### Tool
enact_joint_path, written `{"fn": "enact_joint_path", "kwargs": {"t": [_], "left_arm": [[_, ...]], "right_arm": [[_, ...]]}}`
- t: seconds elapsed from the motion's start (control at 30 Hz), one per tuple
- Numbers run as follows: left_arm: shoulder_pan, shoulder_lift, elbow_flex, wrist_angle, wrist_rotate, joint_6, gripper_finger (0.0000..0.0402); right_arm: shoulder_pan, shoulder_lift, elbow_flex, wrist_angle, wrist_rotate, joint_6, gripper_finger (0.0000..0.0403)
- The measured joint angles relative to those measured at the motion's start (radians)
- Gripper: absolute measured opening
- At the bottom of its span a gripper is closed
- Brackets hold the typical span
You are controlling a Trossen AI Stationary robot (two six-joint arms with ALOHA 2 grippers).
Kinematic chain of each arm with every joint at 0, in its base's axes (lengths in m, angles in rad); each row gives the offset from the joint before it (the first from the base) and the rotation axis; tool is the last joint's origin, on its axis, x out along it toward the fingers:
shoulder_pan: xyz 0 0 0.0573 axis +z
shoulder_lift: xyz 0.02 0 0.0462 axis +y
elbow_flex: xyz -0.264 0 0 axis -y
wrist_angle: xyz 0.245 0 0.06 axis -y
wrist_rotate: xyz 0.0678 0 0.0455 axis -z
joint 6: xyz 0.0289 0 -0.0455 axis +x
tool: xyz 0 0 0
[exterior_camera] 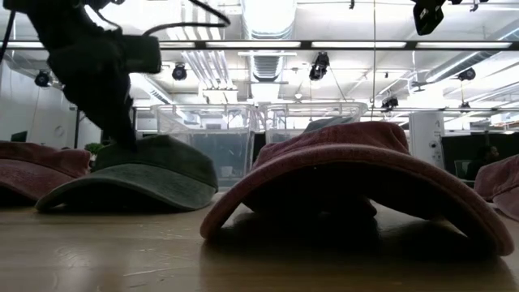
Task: Pick & Place hat
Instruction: Put the black cap into the right transparent bin
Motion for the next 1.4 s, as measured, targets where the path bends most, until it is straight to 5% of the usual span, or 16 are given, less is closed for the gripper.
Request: {"fn": "enact_joint_path", "kwargs": {"t": [0.53, 0.7, 0.97, 1.4], "left_arm": [[-0.001, -0.001, -0.076, 0.078, -0.015, -0.027, 0.02], [-0.001, -0.001, -0.075, 0.1, -0.009, -0.032, 0.015], [-0.001, -0.001, -0.073, 0.112, 0.02, -0.032, 0.0011], [-0.001, -0.008, 0.122, 0.043, 0.162, 0.015, 0.0001]], "right_arm": [[0.0, 0.0, 0.0, -0.004, 0.0, 0.0, 0.0068], [0.0, 0.0, 0.0, -0.004, 0.0, 0.0, 0.0068], [0.0, 0.0, 0.0, -0.004, 0.0, 0.0, 0.0068], [0.0, 0.0, 0.0, -0.004, 0.0, 0.0, 0.0068]]}}
